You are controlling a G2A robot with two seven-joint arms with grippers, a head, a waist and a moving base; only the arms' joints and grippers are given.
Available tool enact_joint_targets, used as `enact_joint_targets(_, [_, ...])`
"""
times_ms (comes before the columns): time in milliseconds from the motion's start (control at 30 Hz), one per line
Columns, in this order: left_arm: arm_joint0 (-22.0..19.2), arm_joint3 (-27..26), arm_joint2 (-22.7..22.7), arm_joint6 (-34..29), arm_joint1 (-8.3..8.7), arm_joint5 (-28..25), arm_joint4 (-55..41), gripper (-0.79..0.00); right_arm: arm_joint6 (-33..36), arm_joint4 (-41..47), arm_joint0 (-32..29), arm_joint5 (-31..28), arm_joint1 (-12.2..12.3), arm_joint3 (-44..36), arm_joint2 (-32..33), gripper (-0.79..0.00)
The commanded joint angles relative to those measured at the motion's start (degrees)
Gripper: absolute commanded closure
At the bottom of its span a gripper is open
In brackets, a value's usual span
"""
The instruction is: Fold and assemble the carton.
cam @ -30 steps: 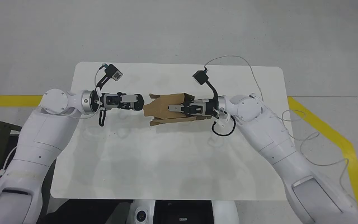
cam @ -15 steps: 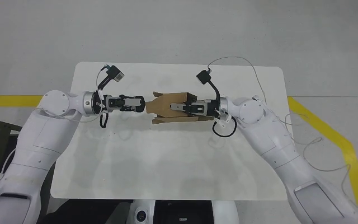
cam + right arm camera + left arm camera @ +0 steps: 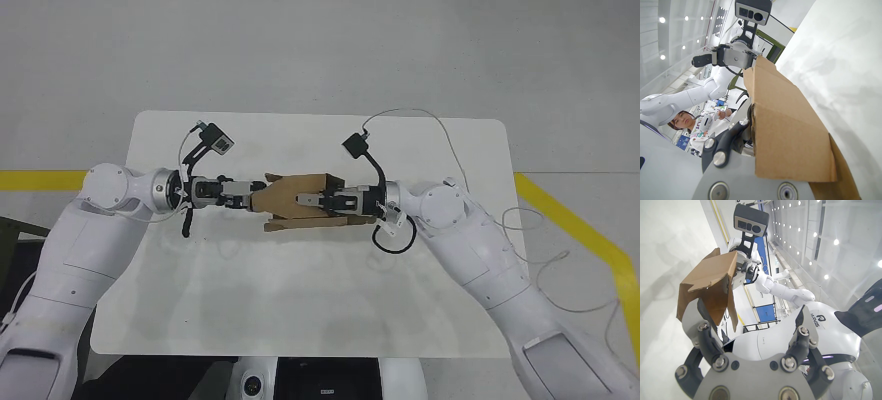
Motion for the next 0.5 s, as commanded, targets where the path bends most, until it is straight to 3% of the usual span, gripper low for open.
enact_joint_targets(0, [0.13, -0.28, 0.31, -0.27, -0.21, 0.21, -0.38, -0.785, -0.73, 0.09, 0.09, -0.10, -0.17, 0.25, -0.04, 0.000])
enact_joint_targets(467, [1.03, -1.23, 0.33, -2.27, -0.95, 1.43, -0.78, -0.785, -7.65, -2.43, 0.25, -0.39, -1.20, 0.61, 0.40, 0.000])
